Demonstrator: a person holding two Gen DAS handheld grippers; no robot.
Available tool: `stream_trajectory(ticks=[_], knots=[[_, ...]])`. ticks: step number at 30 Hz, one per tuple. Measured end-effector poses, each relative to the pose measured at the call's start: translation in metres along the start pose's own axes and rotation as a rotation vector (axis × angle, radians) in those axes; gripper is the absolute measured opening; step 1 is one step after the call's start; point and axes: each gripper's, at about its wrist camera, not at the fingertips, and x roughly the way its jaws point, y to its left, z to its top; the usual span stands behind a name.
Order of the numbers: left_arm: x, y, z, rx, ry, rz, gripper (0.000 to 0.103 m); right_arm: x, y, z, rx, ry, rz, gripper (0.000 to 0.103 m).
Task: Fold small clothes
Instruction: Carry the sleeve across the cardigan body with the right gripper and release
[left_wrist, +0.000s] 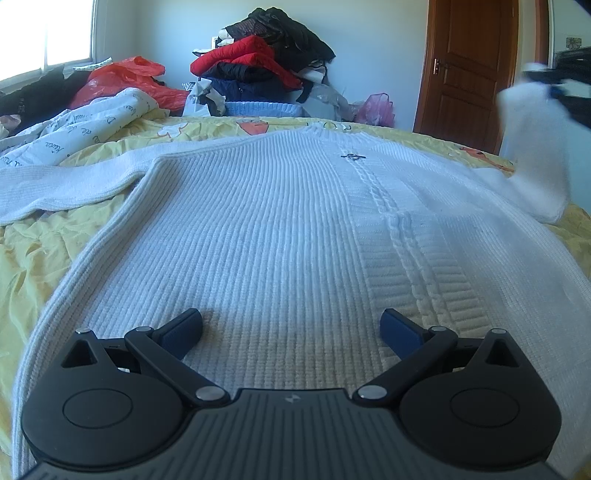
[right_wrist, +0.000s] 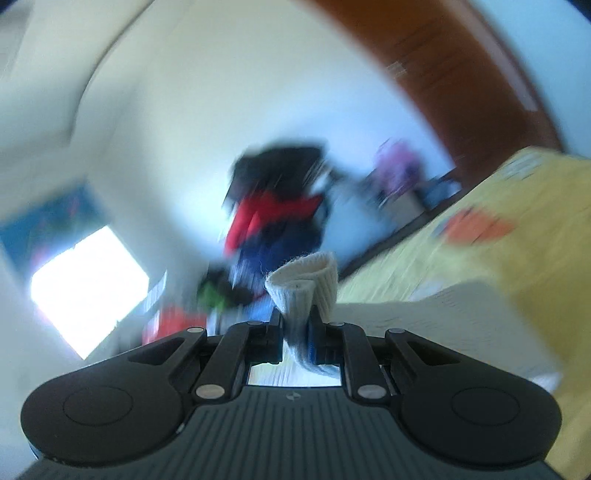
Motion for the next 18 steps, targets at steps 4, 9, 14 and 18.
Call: stream_trajectory(ticks=[4, 9, 14, 18], knots=[[0.000, 0.000, 0.000, -0.001, 0.000, -0.001, 0.103, 0.055, 0.029, -0.072, -0.080, 0.180, -0.019, 0.016], [-0.001, 0.001, 0.000, -0.005, -0.003, -0.004, 0.103, 0.087, 0.032, -0.123, -0.160, 0.242, -0.136, 0.024], [-0.001, 0.001, 0.000, 0.002, 0.000, -0.001, 0.103, 0.078, 0.019, -0.135, -0.080, 0.270, -0.102, 0.061], [-0.001, 0.002, 0.001, 0.004, 0.004, -0.013, 0.103, 0.058, -0.012, -0.132, 0.057, 0.242, -0.073, 0.061]])
